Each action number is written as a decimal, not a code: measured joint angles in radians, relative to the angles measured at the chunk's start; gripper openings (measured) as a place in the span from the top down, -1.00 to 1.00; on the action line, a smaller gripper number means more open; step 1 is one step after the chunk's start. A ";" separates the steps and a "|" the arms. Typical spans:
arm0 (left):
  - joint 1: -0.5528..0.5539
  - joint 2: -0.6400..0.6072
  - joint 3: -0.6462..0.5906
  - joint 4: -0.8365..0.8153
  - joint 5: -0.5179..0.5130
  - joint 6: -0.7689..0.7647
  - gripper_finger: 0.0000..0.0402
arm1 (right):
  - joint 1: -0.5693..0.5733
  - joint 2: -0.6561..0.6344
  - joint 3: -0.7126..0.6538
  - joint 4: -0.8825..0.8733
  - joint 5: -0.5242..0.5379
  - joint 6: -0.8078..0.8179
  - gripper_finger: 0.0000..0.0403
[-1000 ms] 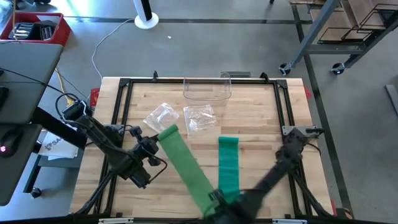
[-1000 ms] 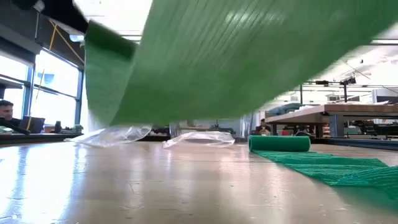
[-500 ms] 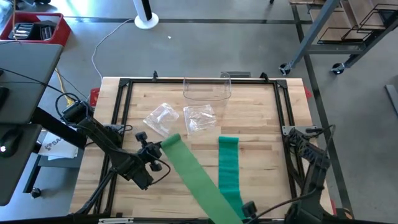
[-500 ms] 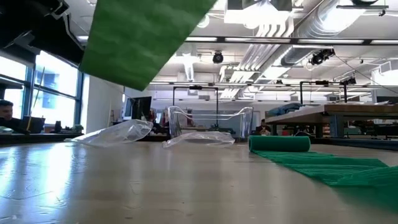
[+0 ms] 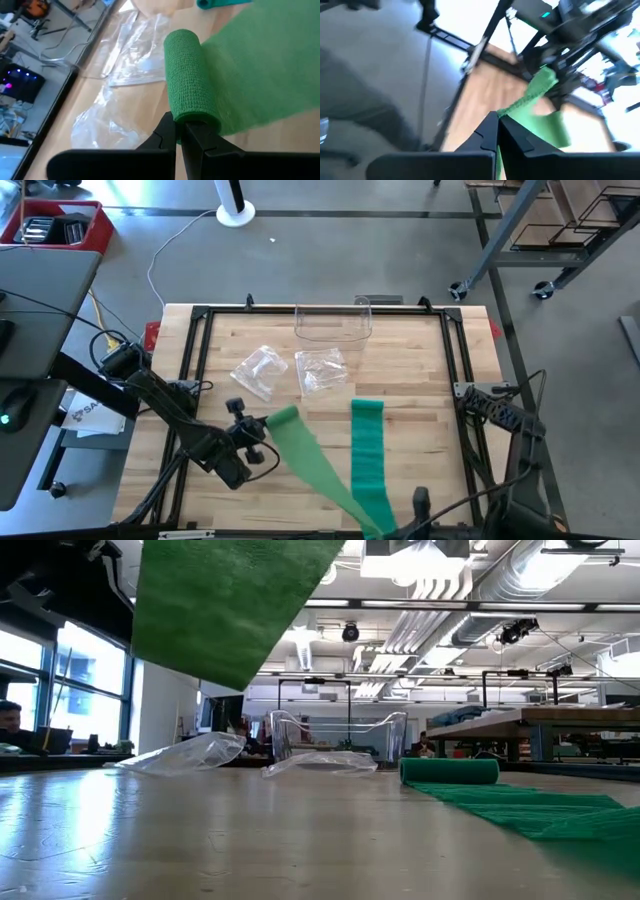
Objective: Roll bandage
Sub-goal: Roll the green bandage
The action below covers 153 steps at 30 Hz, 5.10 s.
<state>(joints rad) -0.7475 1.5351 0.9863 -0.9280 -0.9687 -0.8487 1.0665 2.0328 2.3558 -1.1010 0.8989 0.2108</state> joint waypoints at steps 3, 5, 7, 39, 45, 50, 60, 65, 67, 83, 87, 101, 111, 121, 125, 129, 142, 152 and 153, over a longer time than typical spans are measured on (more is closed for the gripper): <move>0.000 0.006 0.000 0.016 0.022 0.006 1.00 | -0.002 -0.028 0.000 0.024 0.077 -0.073 1.00; 0.000 0.009 0.000 0.019 0.032 0.006 1.00 | -0.003 -0.051 0.000 0.038 0.119 -0.114 1.00; 0.000 0.021 0.000 0.031 0.041 0.007 1.00 | -0.006 -0.070 0.000 0.062 0.147 -0.149 1.00; -0.024 0.221 0.000 0.852 0.363 0.377 1.00 | -0.303 -0.304 0.000 0.363 0.199 -0.585 1.00; -0.058 0.227 0.000 1.143 0.437 0.469 1.00 | -0.459 -0.380 0.000 0.286 0.175 -0.486 1.00; -0.084 0.268 0.008 1.353 0.487 0.526 1.00 | -0.611 -0.416 0.001 0.145 0.052 -0.315 1.00; -0.062 0.337 0.043 1.342 0.494 0.426 1.00 | -0.704 -0.398 -0.022 0.089 -0.153 -0.245 1.00; -0.043 0.335 0.042 1.301 0.470 0.378 1.00 | -0.660 -0.397 -0.021 0.124 -0.291 -0.272 1.00; -0.029 0.331 0.042 1.293 0.463 0.355 1.00 | -0.622 -0.395 -0.021 0.151 -0.414 -0.286 1.00; 0.150 0.197 0.042 0.927 0.466 0.230 1.00 | -0.151 -0.288 -0.021 0.561 -1.075 -0.622 1.00; 0.184 0.197 0.042 0.933 0.443 0.228 1.00 | -0.090 -0.216 -0.021 0.621 -1.111 -0.665 1.00; 0.200 -0.040 0.042 0.662 0.064 0.137 1.00 | 0.067 0.049 -0.022 0.846 -0.932 -0.549 1.00; 0.160 -0.189 0.042 0.736 0.015 0.231 1.00 | 0.101 0.142 -0.022 0.864 -0.691 -0.451 1.00; 0.166 -0.244 0.042 0.912 -0.027 0.369 1.00 | 0.057 0.147 -0.063 0.701 -0.598 -0.084 1.00; 0.166 -0.246 0.042 0.988 0.019 0.429 1.00 | 0.026 0.147 -0.134 0.668 -0.592 0.021 1.00; 0.166 -0.246 0.042 1.028 0.072 0.457 1.00 | -0.008 0.116 -0.248 0.637 -0.602 0.118 1.00; 0.166 -0.246 0.042 1.063 0.100 0.470 1.00 | -0.194 -0.221 -0.974 0.917 -0.644 0.328 1.00; 0.208 -0.319 0.042 1.083 0.040 0.537 1.00 | -0.208 -0.195 -1.339 1.443 -0.681 0.515 1.00; 0.215 -0.335 0.042 1.084 0.039 0.540 1.00 | -0.197 -0.189 -1.341 1.461 -0.670 0.532 1.00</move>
<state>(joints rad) -0.5325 1.2003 1.0279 0.1558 -0.9301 -0.3091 0.8694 1.8440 1.0145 0.3596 0.2290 0.7431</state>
